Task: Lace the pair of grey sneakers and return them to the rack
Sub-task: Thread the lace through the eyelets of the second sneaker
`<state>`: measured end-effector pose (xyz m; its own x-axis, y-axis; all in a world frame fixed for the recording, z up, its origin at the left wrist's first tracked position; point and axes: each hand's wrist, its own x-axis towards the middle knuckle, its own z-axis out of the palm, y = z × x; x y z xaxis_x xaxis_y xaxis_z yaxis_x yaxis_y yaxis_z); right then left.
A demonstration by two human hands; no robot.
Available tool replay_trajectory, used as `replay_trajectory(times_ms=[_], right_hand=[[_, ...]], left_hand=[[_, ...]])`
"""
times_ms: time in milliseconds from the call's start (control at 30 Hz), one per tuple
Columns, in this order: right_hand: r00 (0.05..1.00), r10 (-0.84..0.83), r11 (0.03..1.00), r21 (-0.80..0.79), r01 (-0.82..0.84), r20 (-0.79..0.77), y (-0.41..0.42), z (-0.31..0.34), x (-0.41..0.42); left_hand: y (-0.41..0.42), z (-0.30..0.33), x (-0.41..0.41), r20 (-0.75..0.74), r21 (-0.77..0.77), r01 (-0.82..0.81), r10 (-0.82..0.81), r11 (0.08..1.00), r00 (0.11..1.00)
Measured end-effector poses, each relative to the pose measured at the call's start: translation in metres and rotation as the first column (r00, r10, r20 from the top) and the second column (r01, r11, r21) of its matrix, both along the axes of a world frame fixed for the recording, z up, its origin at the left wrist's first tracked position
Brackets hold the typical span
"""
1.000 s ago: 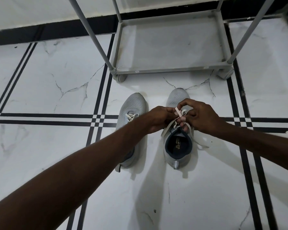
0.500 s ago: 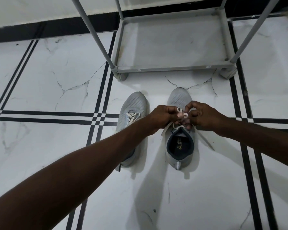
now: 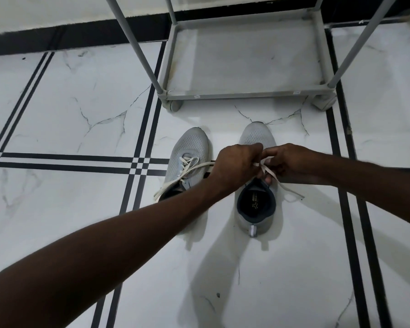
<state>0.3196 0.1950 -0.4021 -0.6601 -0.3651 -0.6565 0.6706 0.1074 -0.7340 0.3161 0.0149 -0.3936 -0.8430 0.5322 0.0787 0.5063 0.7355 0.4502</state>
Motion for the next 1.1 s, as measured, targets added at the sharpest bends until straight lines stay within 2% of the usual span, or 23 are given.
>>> replay_trajectory(times_ms=[67, 167, 233, 267, 333, 400, 467, 567, 667, 767, 833, 933, 1000, 1100], right_hand=[[1.000, 0.010, 1.000, 0.027, -0.009, -0.025, -0.001, -0.001, 0.003], [0.995, -0.030, 0.993, 0.111, 0.041, -0.096, 0.002, 0.002, 0.007], [0.975, -0.018, 0.972, 0.226, 0.069, -0.221, 0.003, 0.009, 0.011], [0.947, 0.049, 0.939, 0.338, 0.065, -0.318, 0.003, 0.012, 0.012], [0.841, 0.289, 0.792, 0.607, 0.058, -0.457, 0.004, 0.013, 0.011], [0.778, 0.420, 0.664, 0.743, 0.088, -0.467, 0.009, 0.009, 0.012], [0.769, 0.454, 0.598, 0.794, 0.112, -0.451, 0.018, 0.003, 0.013], [0.799, 0.465, 0.571, 0.819, 0.058, -0.381, 0.025, -0.005, 0.019], [0.789, 0.503, 0.571, 0.821, 0.005, -0.354, 0.020, -0.009, 0.020], [0.720, 0.600, 0.519, 0.855, -0.017, -0.350, 0.015, -0.004, 0.019], [0.668, 0.663, 0.492, 0.869, -0.047, -0.339, 0.013, -0.003, 0.020], [0.609, 0.718, 0.464, 0.884, -0.061, -0.335, 0.015, -0.005, 0.024], [0.595, 0.735, 0.454, 0.888, -0.078, -0.324, 0.017, -0.004, 0.024], [0.539, 0.779, 0.432, 0.898, -0.088, -0.321, 0.017, -0.002, 0.025]], left_hand=[[0.003, 0.001, 0.005, -0.025, 0.037, -0.017, 0.018, 0.999, 1.000], [0.002, -0.003, 0.009, 0.078, 0.116, -0.077, 0.068, 0.990, 0.995], [0.001, -0.006, 0.012, 0.127, 0.162, -0.102, 0.082, 0.981, 0.989], [0.001, -0.008, 0.015, 0.144, 0.180, -0.118, 0.092, 0.976, 0.985], [-0.003, -0.011, 0.017, 0.194, 0.202, -0.186, 0.147, 0.962, 0.970], [-0.014, -0.013, 0.015, 0.261, 0.185, -0.270, 0.218, 0.945, 0.940], [-0.029, -0.017, 0.014, 0.330, 0.166, -0.314, 0.248, 0.935, 0.911], [-0.045, -0.021, 0.022, 0.416, 0.189, -0.342, 0.241, 0.920, 0.877], [-0.048, -0.023, 0.028, 0.483, 0.182, -0.379, 0.253, 0.907, 0.838], [-0.046, -0.021, 0.021, 0.354, 0.132, -0.243, 0.183, 0.961, 0.917], [-0.044, -0.019, 0.015, 0.249, 0.012, -0.093, 0.087, 0.996, 0.965], [-0.041, -0.021, 0.012, 0.126, -0.174, 0.093, -0.071, 0.980, 0.989], [-0.041, -0.023, 0.012, 0.085, -0.162, 0.161, -0.149, 0.974, 0.985], [-0.045, -0.024, 0.014, 0.090, -0.098, 0.174, -0.165, 0.980, 0.982]])
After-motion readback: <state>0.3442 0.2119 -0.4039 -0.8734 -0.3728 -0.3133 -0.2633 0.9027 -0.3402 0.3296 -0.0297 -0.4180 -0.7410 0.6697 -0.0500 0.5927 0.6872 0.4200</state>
